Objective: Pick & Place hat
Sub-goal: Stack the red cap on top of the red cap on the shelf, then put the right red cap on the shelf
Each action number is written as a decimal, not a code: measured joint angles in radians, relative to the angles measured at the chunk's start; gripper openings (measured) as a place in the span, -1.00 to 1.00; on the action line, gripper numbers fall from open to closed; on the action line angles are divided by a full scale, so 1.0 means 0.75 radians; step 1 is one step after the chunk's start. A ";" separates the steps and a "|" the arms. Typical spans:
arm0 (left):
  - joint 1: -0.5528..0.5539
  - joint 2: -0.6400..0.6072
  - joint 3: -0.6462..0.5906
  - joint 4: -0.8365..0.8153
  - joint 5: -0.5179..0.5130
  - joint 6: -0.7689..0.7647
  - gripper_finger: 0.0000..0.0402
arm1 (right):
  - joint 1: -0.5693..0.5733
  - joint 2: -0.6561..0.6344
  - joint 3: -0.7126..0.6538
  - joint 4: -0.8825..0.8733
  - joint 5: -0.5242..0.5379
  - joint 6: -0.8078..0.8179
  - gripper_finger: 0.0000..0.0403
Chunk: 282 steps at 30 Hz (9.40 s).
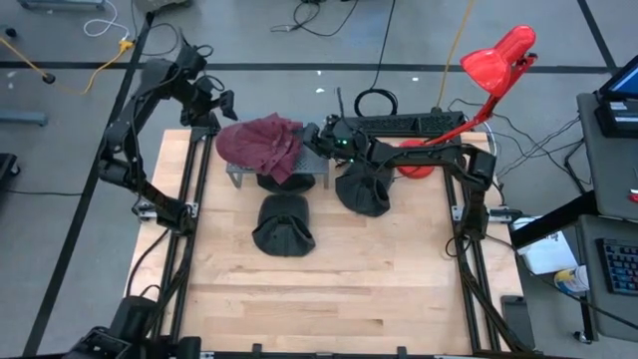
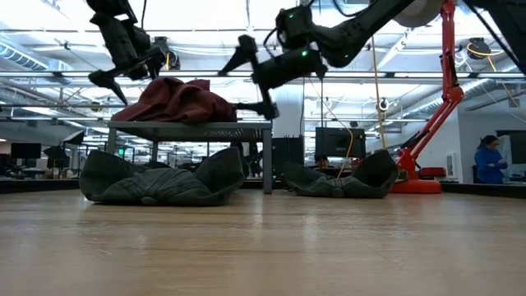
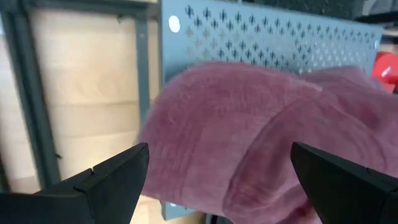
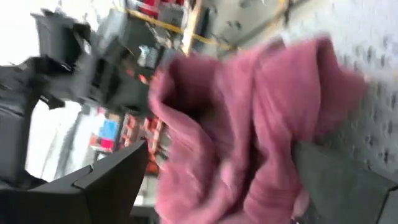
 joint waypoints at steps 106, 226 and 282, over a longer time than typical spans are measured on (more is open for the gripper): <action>-0.557 -0.754 -0.222 0.713 0.161 -0.306 0.96 | 0.386 -0.141 0.051 -0.803 -0.243 -2.239 0.94; -1.076 -0.775 -0.222 1.894 -0.104 -0.336 0.97 | 0.297 -0.269 0.436 -0.449 0.058 -1.569 -1.00; -1.076 -0.680 -0.222 1.570 -0.642 -0.237 0.97 | -0.046 0.201 0.849 -1.003 0.210 -1.516 -0.61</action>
